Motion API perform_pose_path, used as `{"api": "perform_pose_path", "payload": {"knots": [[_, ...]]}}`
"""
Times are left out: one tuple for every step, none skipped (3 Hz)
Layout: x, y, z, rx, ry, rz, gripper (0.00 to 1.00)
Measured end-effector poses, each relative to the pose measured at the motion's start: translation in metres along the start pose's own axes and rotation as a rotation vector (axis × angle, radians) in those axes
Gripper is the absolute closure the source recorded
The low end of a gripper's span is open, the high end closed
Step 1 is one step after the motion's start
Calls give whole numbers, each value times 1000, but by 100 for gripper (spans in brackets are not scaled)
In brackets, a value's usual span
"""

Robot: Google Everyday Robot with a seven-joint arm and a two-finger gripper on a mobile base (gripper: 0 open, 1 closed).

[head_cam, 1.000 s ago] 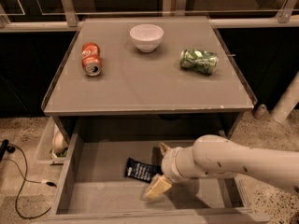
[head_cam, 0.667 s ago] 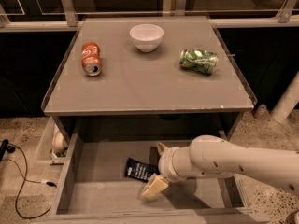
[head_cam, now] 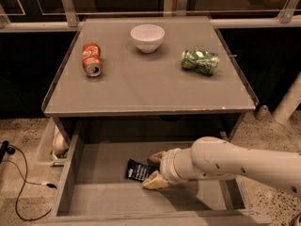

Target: Pick rxbar blueberry from top drawer and place on counter

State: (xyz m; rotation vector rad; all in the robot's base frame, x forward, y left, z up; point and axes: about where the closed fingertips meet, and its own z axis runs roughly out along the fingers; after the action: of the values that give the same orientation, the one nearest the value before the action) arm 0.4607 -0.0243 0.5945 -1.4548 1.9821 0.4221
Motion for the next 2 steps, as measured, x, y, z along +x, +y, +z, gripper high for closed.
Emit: {"api": "perform_pose_path", "payload": {"knots": [[0,0,0,0,0,0,65],[0,0,0,0,0,0,89]]}}
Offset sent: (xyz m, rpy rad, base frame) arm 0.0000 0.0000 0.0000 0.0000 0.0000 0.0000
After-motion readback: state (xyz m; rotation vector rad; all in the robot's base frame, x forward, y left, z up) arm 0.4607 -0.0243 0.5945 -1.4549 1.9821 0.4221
